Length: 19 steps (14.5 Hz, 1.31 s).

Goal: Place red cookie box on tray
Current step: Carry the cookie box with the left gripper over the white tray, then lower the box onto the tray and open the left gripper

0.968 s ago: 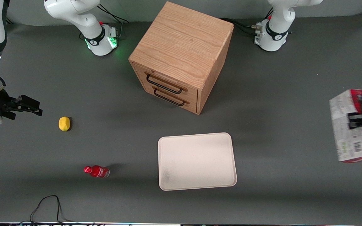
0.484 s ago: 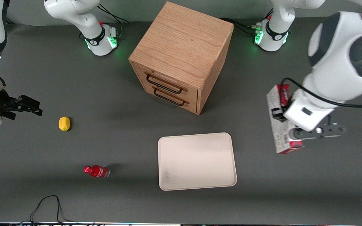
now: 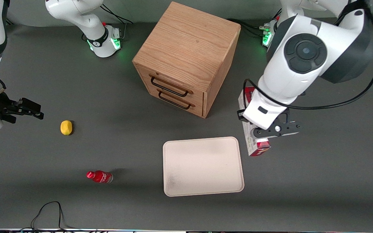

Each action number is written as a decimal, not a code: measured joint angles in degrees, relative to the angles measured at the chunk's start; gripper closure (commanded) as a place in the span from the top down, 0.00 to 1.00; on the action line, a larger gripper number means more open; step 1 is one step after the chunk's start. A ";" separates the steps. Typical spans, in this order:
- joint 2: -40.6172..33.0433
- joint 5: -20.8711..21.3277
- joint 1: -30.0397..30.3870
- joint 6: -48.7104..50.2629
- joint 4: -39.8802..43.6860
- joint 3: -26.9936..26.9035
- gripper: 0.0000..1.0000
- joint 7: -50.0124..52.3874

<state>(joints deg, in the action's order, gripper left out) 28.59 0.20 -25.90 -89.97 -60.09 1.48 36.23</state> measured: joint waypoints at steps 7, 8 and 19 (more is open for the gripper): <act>10.10 0.00 0.46 -9.44 -0.14 0.01 0.00 0.25; 11.82 0.01 0.51 -11.67 -0.16 0.01 0.00 0.25; 25.11 2.19 0.96 -29.38 -1.92 -0.22 0.00 0.03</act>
<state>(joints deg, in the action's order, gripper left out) 53.70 2.39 -24.94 -119.36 -62.01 1.26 36.26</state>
